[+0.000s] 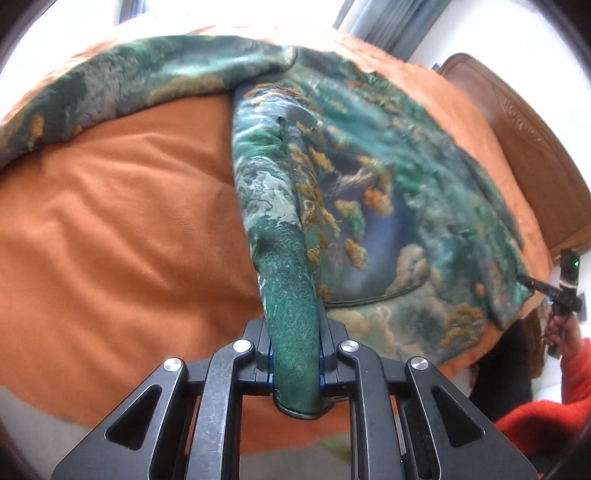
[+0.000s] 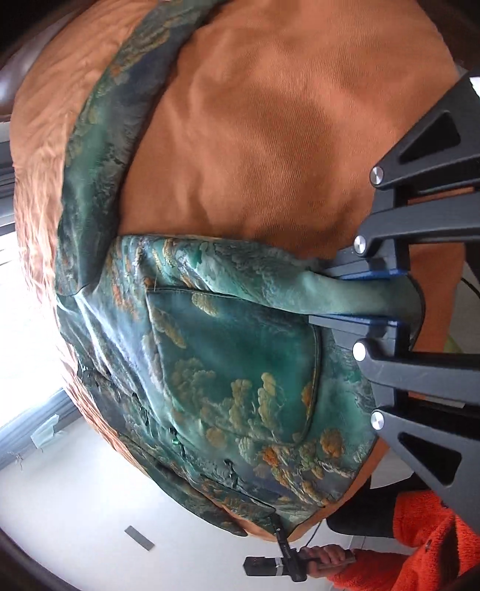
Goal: Fold large clothes
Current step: 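Fold the held sleeve across the jacket body and open the left tool, then grasp the other sleeve cuff with the right tool and lift it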
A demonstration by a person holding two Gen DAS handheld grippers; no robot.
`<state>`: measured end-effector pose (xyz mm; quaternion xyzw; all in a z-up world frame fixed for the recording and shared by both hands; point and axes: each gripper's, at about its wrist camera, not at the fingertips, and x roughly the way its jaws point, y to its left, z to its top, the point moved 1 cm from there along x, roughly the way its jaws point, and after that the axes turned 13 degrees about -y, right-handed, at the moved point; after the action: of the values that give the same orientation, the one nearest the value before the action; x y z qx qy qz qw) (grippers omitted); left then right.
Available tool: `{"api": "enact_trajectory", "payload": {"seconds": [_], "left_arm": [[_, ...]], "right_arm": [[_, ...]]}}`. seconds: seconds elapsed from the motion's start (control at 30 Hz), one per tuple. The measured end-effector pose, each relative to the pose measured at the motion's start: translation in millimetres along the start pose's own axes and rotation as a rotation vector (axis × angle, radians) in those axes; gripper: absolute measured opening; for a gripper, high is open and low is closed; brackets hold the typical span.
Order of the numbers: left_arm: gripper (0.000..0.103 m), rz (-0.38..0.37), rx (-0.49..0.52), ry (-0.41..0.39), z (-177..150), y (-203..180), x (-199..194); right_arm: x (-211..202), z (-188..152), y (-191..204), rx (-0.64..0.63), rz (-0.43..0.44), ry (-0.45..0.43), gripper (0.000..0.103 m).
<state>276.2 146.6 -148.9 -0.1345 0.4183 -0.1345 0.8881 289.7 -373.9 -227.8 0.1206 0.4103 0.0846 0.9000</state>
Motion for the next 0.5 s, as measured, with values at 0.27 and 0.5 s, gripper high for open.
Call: {"api": "enact_trajectory", "payload": {"seconds": [0.27, 0.5], "left_arm": [[0.02, 0.062, 0.001, 0.01, -20, 6, 12], [0.075, 0.128, 0.03, -0.091, 1, -5, -15]], "right_arm": [[-18, -12, 1, -0.044, -0.038, 0.011, 0.013], [-9, -6, -22, 0.015, -0.069, -0.047, 0.052]]}}
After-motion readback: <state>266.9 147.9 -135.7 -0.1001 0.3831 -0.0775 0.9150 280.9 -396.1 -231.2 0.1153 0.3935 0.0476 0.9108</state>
